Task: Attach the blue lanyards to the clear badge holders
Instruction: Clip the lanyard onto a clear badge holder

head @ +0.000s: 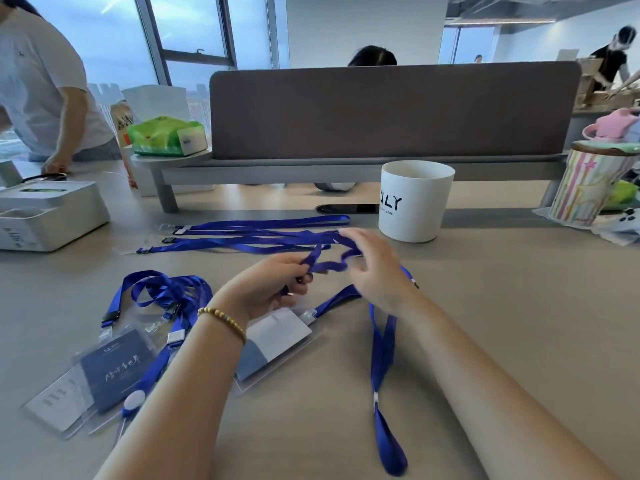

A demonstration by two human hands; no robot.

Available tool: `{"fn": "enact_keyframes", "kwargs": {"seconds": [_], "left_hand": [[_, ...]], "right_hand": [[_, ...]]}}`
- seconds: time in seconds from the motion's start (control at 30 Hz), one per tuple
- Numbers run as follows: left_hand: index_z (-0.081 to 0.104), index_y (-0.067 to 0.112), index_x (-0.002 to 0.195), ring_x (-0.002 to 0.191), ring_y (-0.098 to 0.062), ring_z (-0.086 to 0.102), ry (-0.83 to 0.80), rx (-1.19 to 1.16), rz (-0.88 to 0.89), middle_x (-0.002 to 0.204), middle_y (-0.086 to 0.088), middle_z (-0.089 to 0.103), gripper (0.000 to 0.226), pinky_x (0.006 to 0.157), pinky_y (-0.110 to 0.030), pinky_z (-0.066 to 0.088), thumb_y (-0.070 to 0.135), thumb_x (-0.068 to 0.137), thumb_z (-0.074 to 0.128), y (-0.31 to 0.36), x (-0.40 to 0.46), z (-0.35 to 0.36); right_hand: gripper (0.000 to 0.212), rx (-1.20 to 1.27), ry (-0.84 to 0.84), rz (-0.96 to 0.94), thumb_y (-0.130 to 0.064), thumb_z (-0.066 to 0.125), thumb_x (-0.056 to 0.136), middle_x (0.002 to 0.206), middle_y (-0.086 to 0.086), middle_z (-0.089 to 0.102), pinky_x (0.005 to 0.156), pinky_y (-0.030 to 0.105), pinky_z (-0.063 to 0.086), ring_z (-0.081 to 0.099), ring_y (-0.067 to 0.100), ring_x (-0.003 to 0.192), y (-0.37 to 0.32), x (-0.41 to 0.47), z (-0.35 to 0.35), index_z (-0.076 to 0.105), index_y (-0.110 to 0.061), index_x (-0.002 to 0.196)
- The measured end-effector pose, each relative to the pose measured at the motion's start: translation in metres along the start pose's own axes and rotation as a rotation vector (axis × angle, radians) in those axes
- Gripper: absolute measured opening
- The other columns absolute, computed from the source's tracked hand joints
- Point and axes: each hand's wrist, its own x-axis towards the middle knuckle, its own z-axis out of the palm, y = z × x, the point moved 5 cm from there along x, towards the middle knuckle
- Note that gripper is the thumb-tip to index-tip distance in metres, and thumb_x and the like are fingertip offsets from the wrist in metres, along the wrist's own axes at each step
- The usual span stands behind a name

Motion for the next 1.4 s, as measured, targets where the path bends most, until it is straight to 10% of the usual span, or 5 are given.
{"fn": "enact_keyframes", "kwargs": {"seconds": [0.37, 0.73, 0.93, 1.2, 1.4], "left_hand": [[0.056, 0.012, 0.105, 0.067, -0.01, 0.063, -0.017, 0.114, 0.038, 0.087, -0.004, 0.067, 0.017, 0.056, -0.018, 0.053, 0.016, 0.089, 0.054, -0.003, -0.008, -0.016], [0.05, 0.018, 0.084, 0.054, -0.009, 0.052, 0.232, 0.453, 0.218, 0.069, 0.002, 0.065, 0.009, 0.045, -0.015, 0.042, 0.021, 0.088, 0.057, 0.003, 0.003, -0.015], [0.048, 0.018, 0.093, 0.07, -0.012, 0.057, 0.266, 0.33, 0.274, 0.082, -0.001, 0.064, 0.008, 0.058, -0.02, 0.049, 0.025, 0.091, 0.051, 0.003, 0.007, -0.02], [0.011, 0.022, 0.148, 0.144, -0.025, 0.009, 0.067, 1.122, -0.022, 0.156, -0.002, 0.012, 0.088, 0.117, -0.051, 0.009, 0.06, 0.08, 0.052, -0.033, 0.014, -0.018], [0.015, 0.019, 0.147, 0.141, -0.02, 0.022, 0.047, 0.932, 0.035, 0.154, -0.002, 0.021, 0.084, 0.116, -0.036, 0.019, 0.049, 0.082, 0.059, -0.034, 0.018, -0.024]], "right_hand": [[0.02, -0.187, 0.021, -0.07, -0.014, 0.047, 0.095, 0.09, -0.003, 0.066, 0.093, 0.038, 0.04, 0.054, 0.013, 0.085, 0.0, 0.001, 0.006, 0.067, -0.015, 0.09], [0.051, -0.1, -0.294, 0.041, -0.039, 0.048, 0.094, 0.148, -0.007, 0.036, 0.116, 0.047, -0.007, 0.022, 0.014, 0.142, -0.014, -0.007, 0.026, 0.034, -0.027, 0.142], [0.019, 0.192, -0.274, 0.126, -0.034, 0.048, 0.095, 0.079, -0.008, 0.057, 0.082, 0.03, 0.041, 0.05, 0.007, 0.076, -0.012, -0.007, 0.029, 0.058, -0.019, 0.098], [0.014, 0.319, -0.233, 0.314, -0.023, 0.041, 0.098, 0.073, -0.002, 0.057, 0.075, 0.033, 0.047, 0.051, 0.014, 0.069, 0.018, -0.002, 0.027, 0.052, -0.024, 0.089], [0.017, 0.359, -0.222, 0.403, -0.028, 0.044, 0.097, 0.076, -0.001, 0.059, 0.064, 0.025, 0.044, 0.052, 0.011, 0.063, 0.021, -0.003, 0.028, 0.048, -0.021, 0.083]]}}
